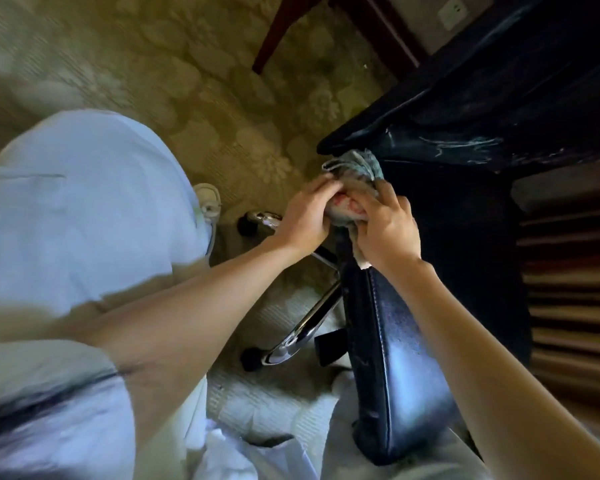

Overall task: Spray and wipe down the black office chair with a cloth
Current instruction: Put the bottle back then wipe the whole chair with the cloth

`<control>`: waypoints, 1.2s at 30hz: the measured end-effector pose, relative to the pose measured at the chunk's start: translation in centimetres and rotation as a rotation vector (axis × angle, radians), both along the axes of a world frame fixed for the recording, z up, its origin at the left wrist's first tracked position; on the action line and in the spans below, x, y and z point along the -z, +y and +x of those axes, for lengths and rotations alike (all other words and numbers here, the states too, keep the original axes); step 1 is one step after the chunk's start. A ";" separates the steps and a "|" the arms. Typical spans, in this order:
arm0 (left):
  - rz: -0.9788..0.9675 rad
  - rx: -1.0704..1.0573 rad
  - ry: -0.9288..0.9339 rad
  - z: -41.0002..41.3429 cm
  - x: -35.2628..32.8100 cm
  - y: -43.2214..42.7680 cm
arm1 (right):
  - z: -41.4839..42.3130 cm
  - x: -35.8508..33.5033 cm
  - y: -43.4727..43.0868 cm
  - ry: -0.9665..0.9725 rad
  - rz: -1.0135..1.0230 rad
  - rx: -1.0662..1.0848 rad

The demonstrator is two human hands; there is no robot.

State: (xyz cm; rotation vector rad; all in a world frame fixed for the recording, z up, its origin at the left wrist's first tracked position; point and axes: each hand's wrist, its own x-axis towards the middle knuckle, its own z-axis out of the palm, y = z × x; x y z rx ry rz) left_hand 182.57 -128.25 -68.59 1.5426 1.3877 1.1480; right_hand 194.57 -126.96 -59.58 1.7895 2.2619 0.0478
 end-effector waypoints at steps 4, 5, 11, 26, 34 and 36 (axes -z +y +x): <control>-0.006 -0.015 -0.095 0.9 0.3 -1.2 | 1.0 -0.3 -0.1 0.011 -0.020 -0.092; -0.004 -0.023 -0.108 1.2 0.3 -1.5 | 1.2 -0.3 -0.3 0.016 -0.021 -0.108; -0.025 -0.109 -0.157 3.6 0.5 -5.3 | 3.3 -0.2 -3.6 0.057 -0.013 -0.194; 0.023 -0.114 0.074 11.0 0.2 -17.7 | 11.2 -1.5 -15.7 0.121 -0.108 -0.165; 0.023 -0.257 0.110 8.5 -0.3 -9.5 | 7.9 -1.7 -8.1 0.321 0.000 -0.132; 0.030 -0.269 0.100 7.0 0.0 -6.0 | 6.5 -1.5 -4.9 0.344 0.035 -0.154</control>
